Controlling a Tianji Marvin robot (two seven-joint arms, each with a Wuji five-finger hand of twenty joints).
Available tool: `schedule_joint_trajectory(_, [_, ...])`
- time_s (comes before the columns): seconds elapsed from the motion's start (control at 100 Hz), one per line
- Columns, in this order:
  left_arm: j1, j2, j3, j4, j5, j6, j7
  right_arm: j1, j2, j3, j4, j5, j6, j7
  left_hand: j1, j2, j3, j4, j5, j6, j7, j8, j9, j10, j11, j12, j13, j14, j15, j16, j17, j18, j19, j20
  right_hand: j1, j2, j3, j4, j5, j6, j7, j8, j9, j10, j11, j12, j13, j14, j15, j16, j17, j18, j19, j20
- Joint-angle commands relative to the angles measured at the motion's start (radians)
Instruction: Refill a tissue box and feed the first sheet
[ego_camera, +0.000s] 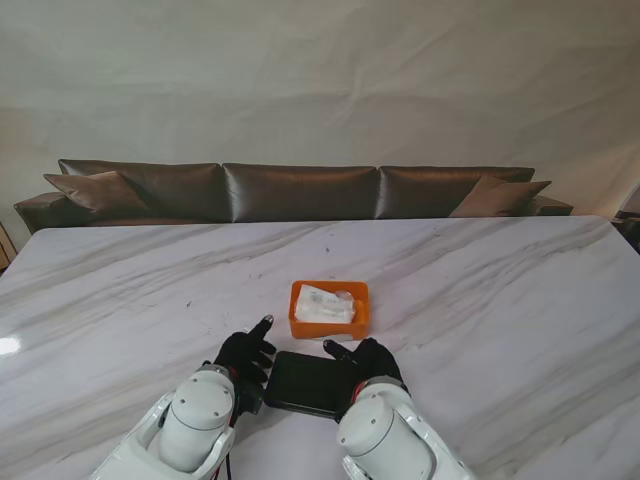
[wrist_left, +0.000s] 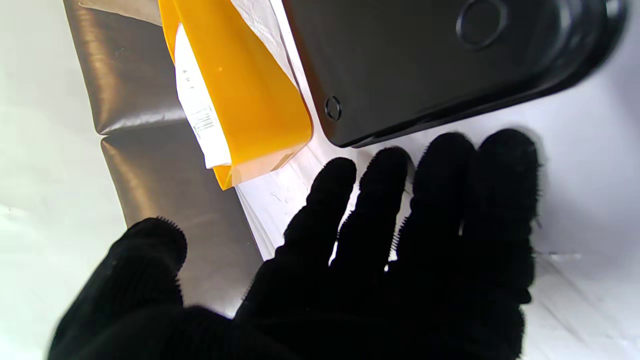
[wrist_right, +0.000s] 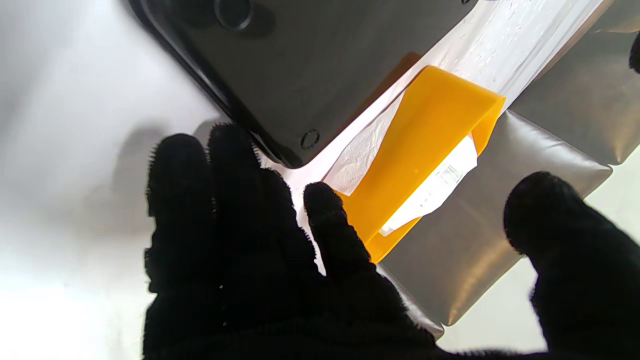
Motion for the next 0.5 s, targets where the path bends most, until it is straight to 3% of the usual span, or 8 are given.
schedule_joint_trajectory(0.0, [0.031,-0.004,-0.003,0.028,-0.006,0.004,0.003,-0.010,-0.005,0.011,-0.006,-0.007,0.013,0.007,0.002,-0.016,-0.015,0.020,-0.017,0.027,-0.016,-0.019,-0.023,0.065,-0.030,-0.021,-0.070,0.129,-0.163,-0.063,0.012,0.029,0.052,0.014,-0.001,0.013,0.007,0.009,-0.036,0.034,-0.006,-0.009,-0.044,0.039,0.015,0.011,-0.008,0.048,0.009,0.012,0.028,0.008,-0.002,-0.015])
schedule_joint_trajectory(0.21, [0.044,-0.010,-0.017,0.026,-0.027,-0.010,0.028,-0.056,-0.005,0.038,-0.039,-0.031,0.041,-0.004,0.000,-0.017,-0.014,0.022,-0.026,0.041,-0.032,-0.026,-0.018,0.070,-0.025,-0.019,-0.058,0.131,-0.155,-0.061,0.028,0.028,0.056,0.012,0.009,0.008,0.009,0.010,-0.027,0.081,-0.007,-0.012,-0.046,0.077,0.045,0.023,0.012,0.052,0.020,0.016,0.053,0.020,0.001,-0.020])
schedule_joint_trajectory(0.49, [0.072,-0.015,-0.024,-0.006,-0.046,0.021,0.038,-0.105,0.001,0.051,-0.069,-0.019,0.036,-0.002,0.003,-0.020,-0.013,0.021,-0.021,0.076,-0.055,-0.039,-0.009,0.087,-0.018,-0.016,-0.041,0.140,-0.144,-0.058,0.056,0.025,0.055,-0.001,0.018,0.005,0.016,0.009,-0.004,0.081,-0.005,-0.014,-0.025,0.076,0.053,0.023,0.031,0.055,0.016,0.010,0.069,0.028,0.004,-0.030])
